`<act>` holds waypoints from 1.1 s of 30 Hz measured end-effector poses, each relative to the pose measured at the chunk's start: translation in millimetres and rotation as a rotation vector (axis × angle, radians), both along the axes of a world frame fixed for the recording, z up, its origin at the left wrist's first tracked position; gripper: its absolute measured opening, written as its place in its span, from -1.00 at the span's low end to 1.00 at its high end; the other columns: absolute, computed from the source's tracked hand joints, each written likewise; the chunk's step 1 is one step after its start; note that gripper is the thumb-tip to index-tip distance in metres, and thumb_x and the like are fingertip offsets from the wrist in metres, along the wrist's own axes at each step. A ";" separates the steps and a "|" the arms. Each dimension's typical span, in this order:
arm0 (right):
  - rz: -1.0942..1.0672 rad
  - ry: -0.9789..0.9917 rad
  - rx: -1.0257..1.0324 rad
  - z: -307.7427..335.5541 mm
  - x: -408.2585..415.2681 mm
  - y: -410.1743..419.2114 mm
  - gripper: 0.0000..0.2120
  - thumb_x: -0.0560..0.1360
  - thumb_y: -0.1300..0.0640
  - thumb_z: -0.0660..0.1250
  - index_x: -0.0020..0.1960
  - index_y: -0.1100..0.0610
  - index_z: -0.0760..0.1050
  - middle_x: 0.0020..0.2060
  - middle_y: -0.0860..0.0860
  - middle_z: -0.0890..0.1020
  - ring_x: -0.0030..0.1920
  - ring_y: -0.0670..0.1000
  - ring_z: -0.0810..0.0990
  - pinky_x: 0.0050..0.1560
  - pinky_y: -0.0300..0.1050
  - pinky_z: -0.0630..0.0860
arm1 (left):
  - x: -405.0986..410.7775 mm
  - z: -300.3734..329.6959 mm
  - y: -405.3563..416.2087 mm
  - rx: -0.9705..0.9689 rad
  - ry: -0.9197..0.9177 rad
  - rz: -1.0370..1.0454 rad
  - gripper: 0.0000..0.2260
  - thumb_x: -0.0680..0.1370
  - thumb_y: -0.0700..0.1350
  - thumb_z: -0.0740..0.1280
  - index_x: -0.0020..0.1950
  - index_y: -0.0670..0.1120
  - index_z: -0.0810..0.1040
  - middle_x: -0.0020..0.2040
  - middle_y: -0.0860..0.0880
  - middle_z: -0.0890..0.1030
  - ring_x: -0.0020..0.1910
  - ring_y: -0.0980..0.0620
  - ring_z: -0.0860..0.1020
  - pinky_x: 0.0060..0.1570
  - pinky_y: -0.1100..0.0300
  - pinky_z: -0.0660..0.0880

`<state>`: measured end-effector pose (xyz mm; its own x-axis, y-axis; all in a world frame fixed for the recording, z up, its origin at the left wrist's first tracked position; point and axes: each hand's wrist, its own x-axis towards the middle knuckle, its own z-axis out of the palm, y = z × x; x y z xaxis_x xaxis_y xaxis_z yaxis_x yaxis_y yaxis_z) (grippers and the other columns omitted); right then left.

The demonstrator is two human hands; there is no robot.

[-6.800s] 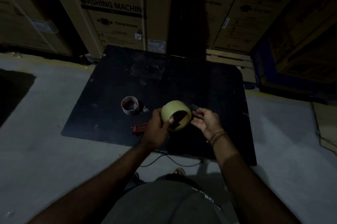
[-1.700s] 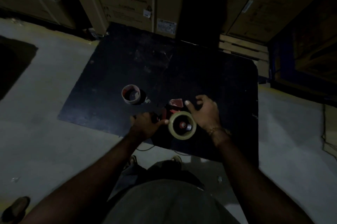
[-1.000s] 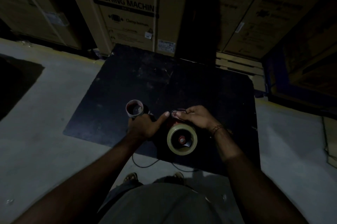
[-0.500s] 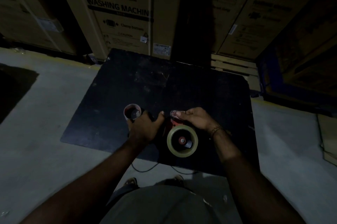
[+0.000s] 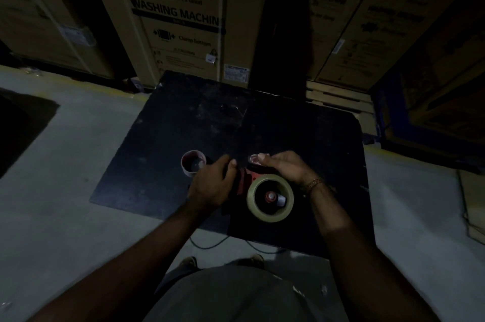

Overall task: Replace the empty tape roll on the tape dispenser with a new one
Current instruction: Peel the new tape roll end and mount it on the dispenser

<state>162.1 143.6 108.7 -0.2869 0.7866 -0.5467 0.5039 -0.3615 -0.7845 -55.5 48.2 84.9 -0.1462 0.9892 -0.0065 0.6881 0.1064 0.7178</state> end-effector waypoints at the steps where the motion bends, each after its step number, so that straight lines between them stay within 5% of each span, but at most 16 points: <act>1: -0.003 -0.004 0.003 2.0 1.1 1.6 -0.25 0.17 -0.53 0.56 -0.15 0.18 0.77 -0.17 0.14 0.81 -0.13 0.08 0.80 0.10 0.15 0.70 | -2.5 -2.1 -1.0 -0.004 -0.011 -0.032 -0.64 0.63 0.35 0.06 0.02 0.10 0.43 -0.29 0.11 0.56 -0.22 0.07 0.60 -0.25 0.12 0.45; 4: 0.015 -0.027 0.035 7.1 4.2 4.3 -0.39 0.18 -0.53 0.55 -0.41 0.05 0.67 -0.39 -0.03 0.71 -0.33 -0.08 0.67 -0.09 -0.03 0.59 | -10.2 -6.6 -6.2 -0.069 -0.015 -0.193 -0.35 0.41 0.58 0.28 0.35 0.24 0.35 -0.18 0.22 0.63 -0.19 0.30 0.62 -0.26 0.41 0.47; 8: -0.005 -0.025 0.030 9.7 11.1 1.9 -0.45 0.34 -0.34 0.56 -0.17 0.18 0.78 -0.13 0.08 0.82 0.00 0.06 0.81 0.17 0.08 0.68 | -18.2 -17.8 -10.0 -0.165 -0.011 -0.363 0.03 0.20 0.44 0.59 0.53 0.23 0.17 0.23 0.08 0.67 0.18 0.08 0.66 0.12 0.12 0.61; 12: 0.011 -0.032 0.004 9.9 11.6 -3.8 -0.36 0.30 -0.37 0.55 -0.05 0.23 0.78 -0.01 0.11 0.82 0.15 0.09 0.78 0.40 0.18 0.59 | -13.2 -20.2 -13.4 -0.129 0.091 -0.349 -0.06 0.35 0.10 0.63 0.58 0.12 0.15 0.16 -0.02 0.72 0.15 -0.08 0.69 0.07 0.06 0.62; 18: 0.005 -0.081 0.023 16.1 10.4 -8.1 -0.25 0.22 -0.52 0.52 0.00 0.15 0.79 0.03 0.05 0.82 0.15 0.04 0.77 0.40 0.18 0.59 | -1.6 -10.6 -18.6 -0.139 0.099 -0.343 -0.22 0.47 0.06 0.50 0.57 0.01 0.14 0.04 0.00 0.74 0.04 -0.06 0.71 -0.06 -0.05 0.65; 21: -0.122 -0.079 0.101 17.0 9.2 -10.2 -0.40 0.41 -0.40 0.48 0.13 0.10 0.74 0.02 0.02 0.80 0.10 0.04 0.76 0.30 0.13 0.65 | 2.4 -6.5 -18.7 -0.111 0.050 -0.322 -0.26 0.47 0.05 0.47 0.54 -0.02 0.17 -0.03 -0.01 0.73 -0.03 -0.11 0.71 -0.11 -0.08 0.63; 24: -0.466 -0.137 0.239 19.2 7.7 -21.9 -0.37 0.53 -0.27 0.44 0.40 0.11 0.44 0.12 0.00 0.66 0.04 -0.01 0.65 -0.07 -0.13 0.55 | 1.9 -6.0 -19.6 -0.081 0.021 -0.254 -0.29 0.46 0.07 0.46 0.52 0.00 0.20 0.05 -0.03 0.73 0.00 -0.11 0.71 -0.09 -0.10 0.64; 27: -0.788 -0.240 0.315 15.3 9.3 -43.1 -0.45 0.55 -0.13 0.47 0.33 0.17 0.36 0.13 0.10 0.58 0.03 0.08 0.57 -0.03 -0.11 0.43 | 0.2 -5.1 -22.4 -0.048 -0.020 -0.223 -0.35 0.45 0.12 0.43 0.46 0.04 0.24 0.05 -0.01 0.71 0.01 -0.11 0.71 -0.09 -0.10 0.64; 33: -0.692 -0.193 0.162 -9.8 12.1 -69.5 -0.65 0.65 -0.10 0.35 0.12 0.20 0.63 0.00 0.11 0.71 0.03 0.13 0.65 0.00 -0.08 0.47 | 4.2 -9.6 -26.4 -0.002 -0.048 -0.169 -0.33 0.44 0.08 0.45 0.44 0.09 0.18 0.01 0.03 0.73 0.02 -0.08 0.71 -0.13 0.05 0.61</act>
<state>174.2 74.2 98.9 0.3939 0.8281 -0.3989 0.3370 -0.5339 -0.7755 -51.3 21.8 75.2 0.0227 0.9997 -0.0116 0.6610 -0.0063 0.7504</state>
